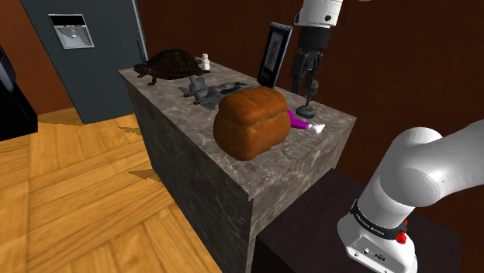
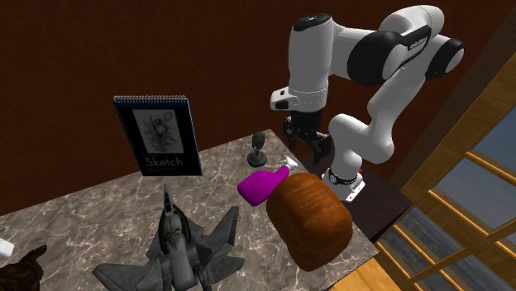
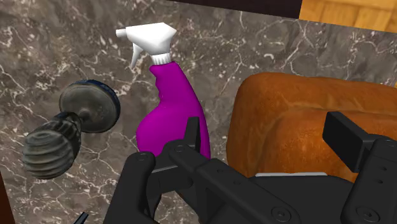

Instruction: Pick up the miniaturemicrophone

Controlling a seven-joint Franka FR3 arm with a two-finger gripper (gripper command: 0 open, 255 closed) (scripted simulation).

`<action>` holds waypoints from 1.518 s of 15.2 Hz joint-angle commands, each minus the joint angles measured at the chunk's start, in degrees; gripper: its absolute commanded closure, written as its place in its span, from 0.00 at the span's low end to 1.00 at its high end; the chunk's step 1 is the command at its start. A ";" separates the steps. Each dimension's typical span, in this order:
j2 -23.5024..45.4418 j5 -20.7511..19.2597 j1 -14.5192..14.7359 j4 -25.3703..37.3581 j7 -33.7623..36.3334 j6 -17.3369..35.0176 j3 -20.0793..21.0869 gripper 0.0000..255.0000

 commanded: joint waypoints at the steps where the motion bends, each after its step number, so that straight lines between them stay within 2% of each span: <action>1: 0.00 0.00 0.00 0.00 0.00 0.00 0.00 0.00; 9: 6.23 -8.41 -3.77 4.36 -9.20 0.84 -7.43 0.00; 15: 12.19 -13.08 -5.85 9.41 -15.43 1.98 -12.34 0.00; 23: 11.79 -13.54 -6.10 3.29 -15.23 7.70 -12.86 0.00</action>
